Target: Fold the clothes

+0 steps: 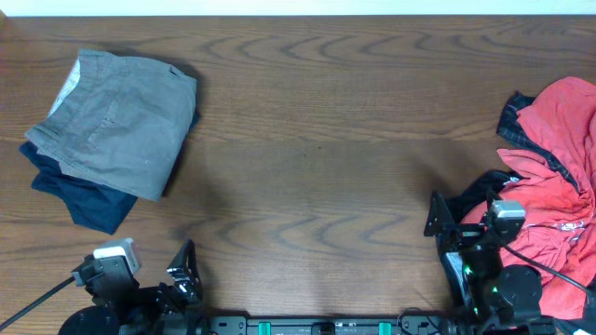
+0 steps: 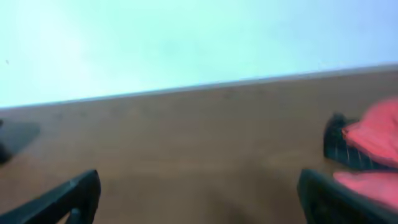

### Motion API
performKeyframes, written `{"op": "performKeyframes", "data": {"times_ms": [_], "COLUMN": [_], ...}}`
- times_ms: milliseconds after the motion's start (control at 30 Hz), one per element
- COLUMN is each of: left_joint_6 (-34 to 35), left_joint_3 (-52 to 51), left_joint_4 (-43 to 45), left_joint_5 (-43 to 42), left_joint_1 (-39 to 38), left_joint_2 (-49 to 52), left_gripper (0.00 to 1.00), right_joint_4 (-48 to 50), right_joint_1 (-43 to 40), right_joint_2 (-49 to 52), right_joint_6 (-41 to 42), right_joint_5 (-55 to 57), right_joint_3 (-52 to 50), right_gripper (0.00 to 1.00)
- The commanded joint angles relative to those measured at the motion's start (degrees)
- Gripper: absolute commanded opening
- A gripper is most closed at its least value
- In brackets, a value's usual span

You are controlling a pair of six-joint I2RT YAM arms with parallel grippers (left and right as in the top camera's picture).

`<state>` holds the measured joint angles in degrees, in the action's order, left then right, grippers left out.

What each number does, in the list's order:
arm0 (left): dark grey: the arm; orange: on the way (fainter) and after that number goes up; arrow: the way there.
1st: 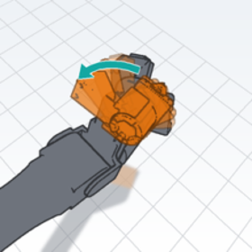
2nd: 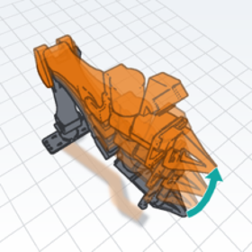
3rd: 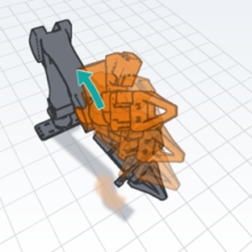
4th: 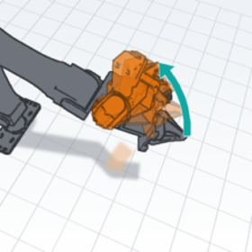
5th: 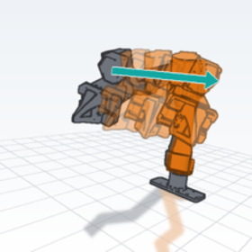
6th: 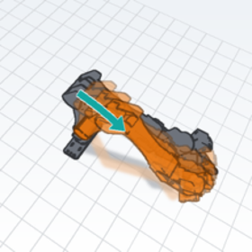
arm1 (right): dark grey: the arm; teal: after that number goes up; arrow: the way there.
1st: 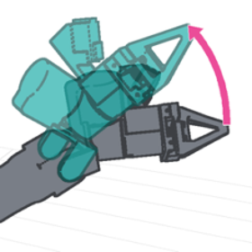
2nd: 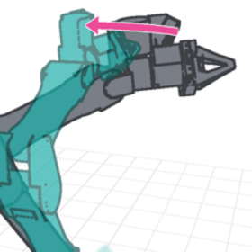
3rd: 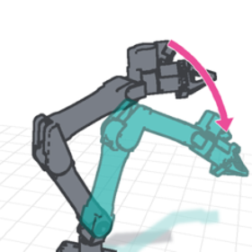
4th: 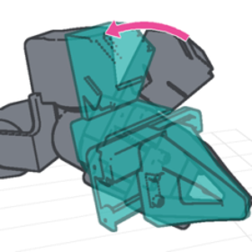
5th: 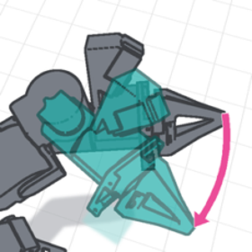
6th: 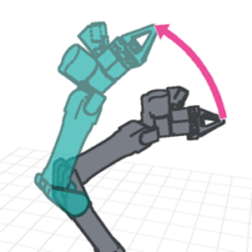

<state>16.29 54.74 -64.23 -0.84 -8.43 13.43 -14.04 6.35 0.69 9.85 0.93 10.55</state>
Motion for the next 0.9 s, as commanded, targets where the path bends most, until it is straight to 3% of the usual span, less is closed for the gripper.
{"op": "performKeyframes", "data": {"times_ms": [0, 167, 300, 867], "left_joint_6": [0.07, 0.07, 0.07, 0.07], "left_joint_3": [-0.26, -0.26, -0.26, -0.26], "left_joint_4": [-0.02, -0.02, -0.02, -0.02], "left_joint_5": [0.9, 0.9, 0.9, 0.9], "left_joint_1": [-0.02, -0.02, -0.02, -0.02], "left_joint_2": [-0.2, -0.2, -0.2, -0.2], "left_gripper": [0.98, 0.98, 0.98, 0.98], "right_joint_4": [4.5, 12.0, 9.75, 9.79], "right_joint_1": [0.79, 0.79, 0.79, 0.79], "right_joint_2": [-0.39, -0.39, -0.42, -0.37], "right_joint_6": [-5.77, -7.02, -10.73, -10.78], "right_joint_5": [-0.98, -0.96, -0.74, -0.94], "right_joint_3": [-3.87, -10.34, -10.25, -10.25], "right_gripper": [0.99, 0.99, 0.99, 0.99]}}
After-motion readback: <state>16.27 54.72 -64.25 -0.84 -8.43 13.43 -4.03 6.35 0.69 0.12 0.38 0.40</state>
